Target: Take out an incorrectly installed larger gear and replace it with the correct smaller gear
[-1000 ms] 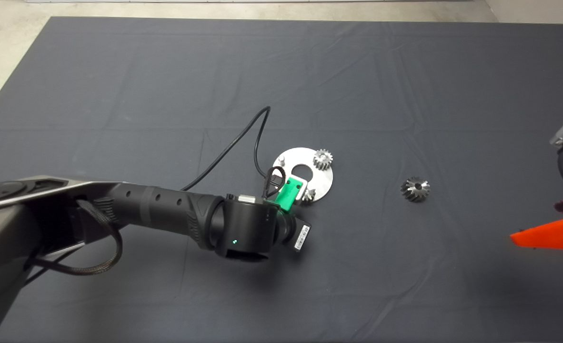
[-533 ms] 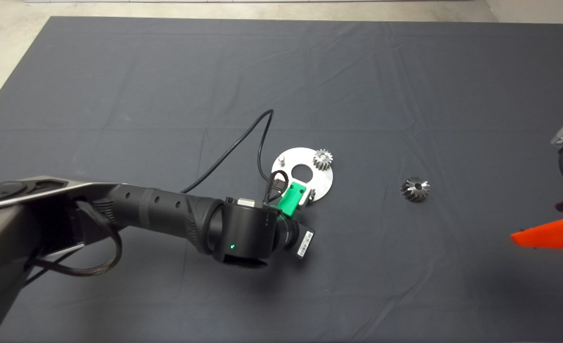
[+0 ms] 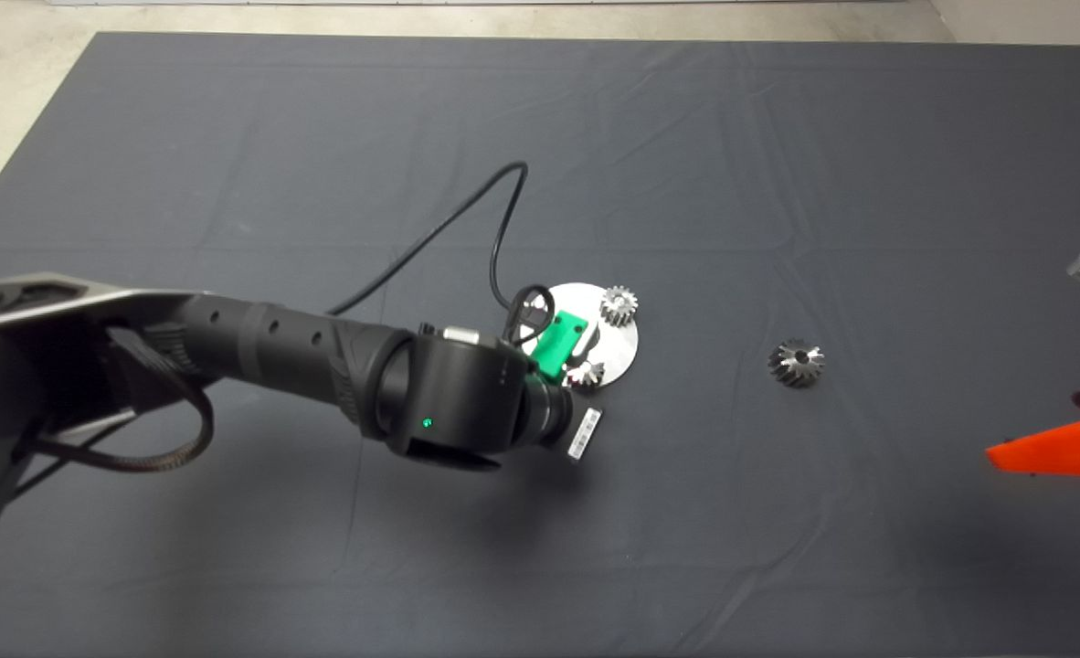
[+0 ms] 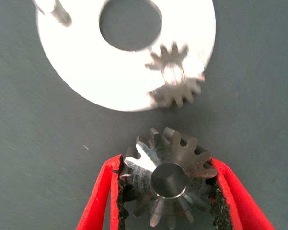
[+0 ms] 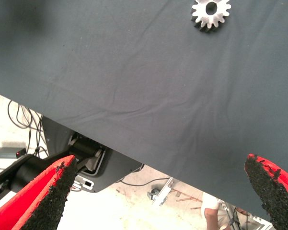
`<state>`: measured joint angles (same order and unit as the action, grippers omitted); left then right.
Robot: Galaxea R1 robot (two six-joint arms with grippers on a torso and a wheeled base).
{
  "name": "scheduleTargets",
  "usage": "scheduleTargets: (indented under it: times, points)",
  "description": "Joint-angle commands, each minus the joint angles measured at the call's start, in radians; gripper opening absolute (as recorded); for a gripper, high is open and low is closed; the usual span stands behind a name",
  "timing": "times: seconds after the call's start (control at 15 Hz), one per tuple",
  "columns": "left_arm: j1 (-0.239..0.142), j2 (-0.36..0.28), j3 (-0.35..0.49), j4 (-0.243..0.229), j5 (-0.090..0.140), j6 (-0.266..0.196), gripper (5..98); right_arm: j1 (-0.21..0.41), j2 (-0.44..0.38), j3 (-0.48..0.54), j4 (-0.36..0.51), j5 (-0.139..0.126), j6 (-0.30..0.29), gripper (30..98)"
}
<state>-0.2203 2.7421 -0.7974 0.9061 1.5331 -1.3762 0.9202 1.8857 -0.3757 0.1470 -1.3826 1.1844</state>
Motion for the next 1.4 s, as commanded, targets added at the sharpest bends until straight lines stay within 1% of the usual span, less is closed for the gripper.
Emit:
scheduleTargets:
  times: [0.0,0.07,0.13,0.2,0.27,0.4,0.53,0.67,0.73,0.87,0.93,1.13,1.33]
  points:
    - [-0.084,0.008,-0.068,-0.032,0.110,-0.004,31.8,0.017,0.000,0.005,0.026,0.005,0.007,92.3]
    - [-0.084,0.011,-0.113,-0.032,0.108,0.011,31.8,0.016,0.000,0.005,0.026,0.005,0.007,92.3]
    - [-0.084,0.012,-0.149,-0.032,0.105,0.044,31.8,0.016,0.000,0.005,0.026,0.005,0.007,92.3]
    - [-0.085,0.012,-0.173,-0.032,0.102,0.076,31.8,0.016,0.000,0.005,0.026,0.005,0.007,92.3]
    - [-0.085,0.014,-0.191,-0.032,0.102,0.094,31.8,0.016,0.000,0.005,0.027,0.005,0.007,92.3]
    - [-0.085,0.033,-0.263,-0.033,0.102,0.109,31.6,0.016,0.000,0.005,0.028,0.005,0.007,92.3]
    - [-0.085,0.071,-0.353,-0.033,0.100,0.145,31.8,0.016,0.010,0.005,0.028,0.014,0.007,92.3]
    - [-0.085,0.100,-0.414,-0.033,0.096,0.164,31.7,0.016,0.014,0.006,0.028,0.016,0.007,92.3]
    - [-0.087,0.101,-0.425,-0.032,0.092,0.164,31.6,0.016,0.014,0.006,0.028,0.016,0.007,92.3]
    - [-0.087,0.100,-0.460,-0.033,0.058,0.166,31.6,0.016,0.014,0.006,0.030,0.017,0.007,92.3]
    - [-0.088,0.101,-0.465,-0.033,0.051,0.167,31.6,0.016,0.017,0.006,0.042,0.017,0.007,92.3]
    - [-0.111,0.093,-0.462,-0.044,0.051,0.170,31.6,0.016,0.020,0.006,0.047,0.019,0.007,92.3]
    - [-0.152,0.060,-0.453,-0.072,0.053,0.172,31.5,0.016,0.020,0.006,0.048,0.019,0.007,92.3]
